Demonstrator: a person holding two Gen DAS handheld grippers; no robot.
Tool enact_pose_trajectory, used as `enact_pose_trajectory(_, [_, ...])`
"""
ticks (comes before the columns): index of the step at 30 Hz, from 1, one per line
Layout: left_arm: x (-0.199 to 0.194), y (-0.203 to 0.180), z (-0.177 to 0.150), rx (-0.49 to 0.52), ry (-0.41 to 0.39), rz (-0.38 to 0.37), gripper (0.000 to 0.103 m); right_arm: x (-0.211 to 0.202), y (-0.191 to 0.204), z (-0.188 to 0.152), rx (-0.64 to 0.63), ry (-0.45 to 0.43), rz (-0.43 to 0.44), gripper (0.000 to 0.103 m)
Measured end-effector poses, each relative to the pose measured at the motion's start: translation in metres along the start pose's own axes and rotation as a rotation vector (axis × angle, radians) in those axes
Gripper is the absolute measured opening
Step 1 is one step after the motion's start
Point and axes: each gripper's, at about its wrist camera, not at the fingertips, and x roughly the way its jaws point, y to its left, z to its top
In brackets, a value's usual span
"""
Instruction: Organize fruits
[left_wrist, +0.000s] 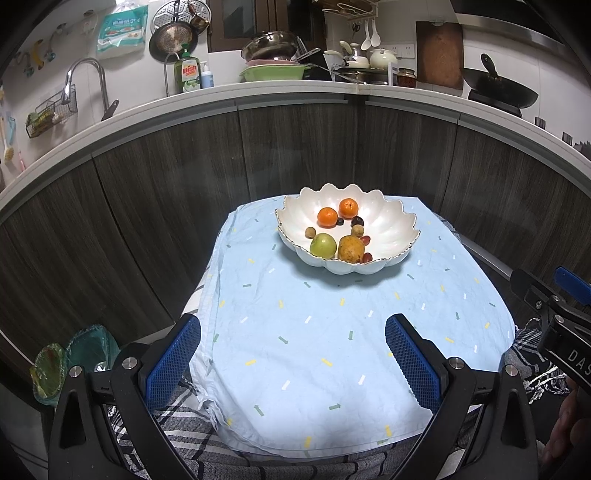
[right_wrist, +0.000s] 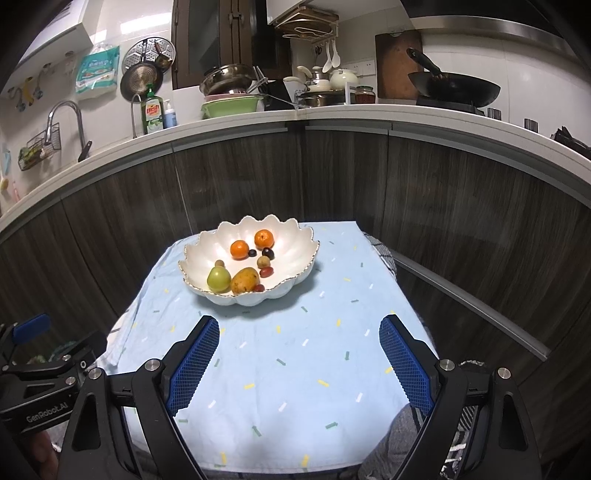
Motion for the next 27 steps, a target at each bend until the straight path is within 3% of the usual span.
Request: enact_pose_trajectory(27, [0.0019,0.0031,0.001,0.001,0.012,-0.013,0.102,0.0012,0.0037,-0.0041,0.011,0.011,-0.002,0.089])
